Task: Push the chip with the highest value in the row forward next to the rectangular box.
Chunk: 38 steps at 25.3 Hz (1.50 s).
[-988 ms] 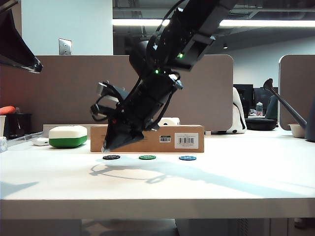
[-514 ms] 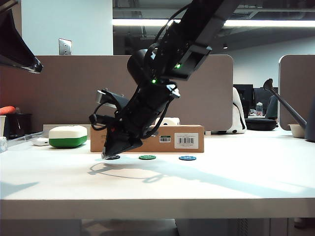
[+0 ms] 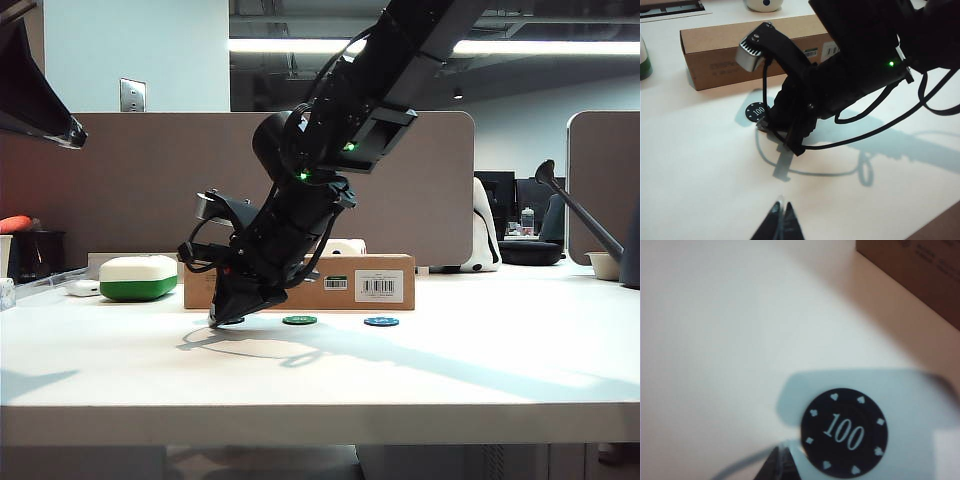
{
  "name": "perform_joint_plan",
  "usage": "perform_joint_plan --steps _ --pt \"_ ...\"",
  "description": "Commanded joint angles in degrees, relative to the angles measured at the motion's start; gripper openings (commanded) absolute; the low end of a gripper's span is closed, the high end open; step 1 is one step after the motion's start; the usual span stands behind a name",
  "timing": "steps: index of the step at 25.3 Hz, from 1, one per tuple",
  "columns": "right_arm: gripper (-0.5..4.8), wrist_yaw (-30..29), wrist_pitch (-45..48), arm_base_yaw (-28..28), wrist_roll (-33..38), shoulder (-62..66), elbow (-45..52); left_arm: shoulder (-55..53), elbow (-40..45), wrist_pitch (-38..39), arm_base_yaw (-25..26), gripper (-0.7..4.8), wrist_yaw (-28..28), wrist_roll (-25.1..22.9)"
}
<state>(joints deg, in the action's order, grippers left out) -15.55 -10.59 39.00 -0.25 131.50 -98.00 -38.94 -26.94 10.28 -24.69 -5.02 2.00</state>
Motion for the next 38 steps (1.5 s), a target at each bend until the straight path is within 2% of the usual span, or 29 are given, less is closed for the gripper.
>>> perform_joint_plan --steps 1,8,19,30,38 --pt "-0.06 0.74 -0.92 -0.2 -0.87 0.66 -0.39 0.09 0.0 -0.46 0.11 -0.05 -0.2 -0.02" --pt "-0.06 0.74 0.28 -0.07 -0.83 1.64 -0.55 0.09 0.0 -0.46 0.11 -0.05 -0.17 -0.02" --pt "-0.06 3.93 0.94 -0.11 -0.28 2.56 -0.55 0.09 0.0 -0.46 0.11 -0.05 -0.17 -0.02" --pt "-0.06 3.41 -4.48 -1.46 0.24 2.29 -0.55 0.09 0.0 -0.46 0.13 -0.05 -0.2 -0.02" --pt "-0.06 4.15 -1.29 -1.64 0.26 2.29 -0.55 0.09 0.0 -0.46 0.13 -0.05 -0.2 -0.04"
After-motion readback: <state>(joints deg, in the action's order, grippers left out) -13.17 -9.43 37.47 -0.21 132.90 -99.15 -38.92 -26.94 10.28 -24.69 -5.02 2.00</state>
